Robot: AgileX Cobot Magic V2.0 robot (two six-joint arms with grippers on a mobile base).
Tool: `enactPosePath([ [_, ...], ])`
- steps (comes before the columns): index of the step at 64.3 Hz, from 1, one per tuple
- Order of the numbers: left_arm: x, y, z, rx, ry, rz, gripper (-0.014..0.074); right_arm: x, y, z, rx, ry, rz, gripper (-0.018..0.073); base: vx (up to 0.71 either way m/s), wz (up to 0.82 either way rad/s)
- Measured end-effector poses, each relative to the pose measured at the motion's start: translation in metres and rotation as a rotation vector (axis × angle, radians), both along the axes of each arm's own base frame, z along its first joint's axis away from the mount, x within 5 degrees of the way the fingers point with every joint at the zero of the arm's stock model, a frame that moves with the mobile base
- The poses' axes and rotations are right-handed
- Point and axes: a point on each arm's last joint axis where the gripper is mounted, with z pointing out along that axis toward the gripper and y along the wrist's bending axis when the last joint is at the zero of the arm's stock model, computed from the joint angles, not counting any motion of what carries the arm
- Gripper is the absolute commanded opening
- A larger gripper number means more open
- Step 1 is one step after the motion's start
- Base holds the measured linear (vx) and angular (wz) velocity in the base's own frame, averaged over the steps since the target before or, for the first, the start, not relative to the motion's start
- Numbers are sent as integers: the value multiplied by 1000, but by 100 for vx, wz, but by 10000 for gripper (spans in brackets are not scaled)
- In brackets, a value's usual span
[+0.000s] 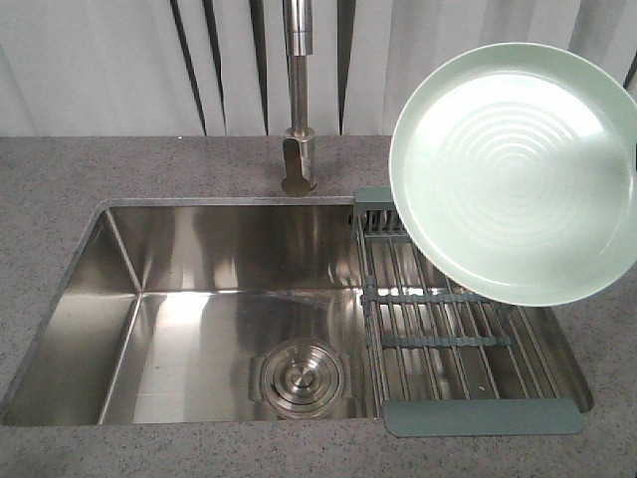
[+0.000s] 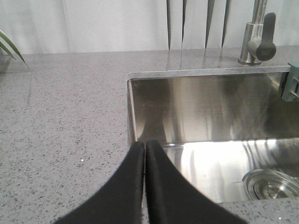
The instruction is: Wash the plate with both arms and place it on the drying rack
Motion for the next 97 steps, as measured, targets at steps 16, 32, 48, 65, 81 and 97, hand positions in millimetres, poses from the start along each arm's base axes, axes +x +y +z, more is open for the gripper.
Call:
enactPosePath([
  [16, 0, 0, 0, 0, 0, 0, -6, 0, 0, 0, 0, 0, 0, -6, 0, 1],
  [32, 0, 0, 0, 0, 0, 0, -6, 0, 0, 0, 0, 0, 0, -6, 0, 0],
  [48, 0, 0, 0, 0, 0, 0, -6, 0, 0, 0, 0, 0, 0, -6, 1, 1],
  [65, 0, 0, 0, 0, 0, 0, -6, 0, 0, 0, 0, 0, 0, -6, 1, -1],
  [81, 0, 0, 0, 0, 0, 0, -6, 0, 0, 0, 0, 0, 0, -6, 2, 0],
  [97, 0, 0, 0, 0, 0, 0, -6, 0, 0, 0, 0, 0, 0, -6, 2, -1],
])
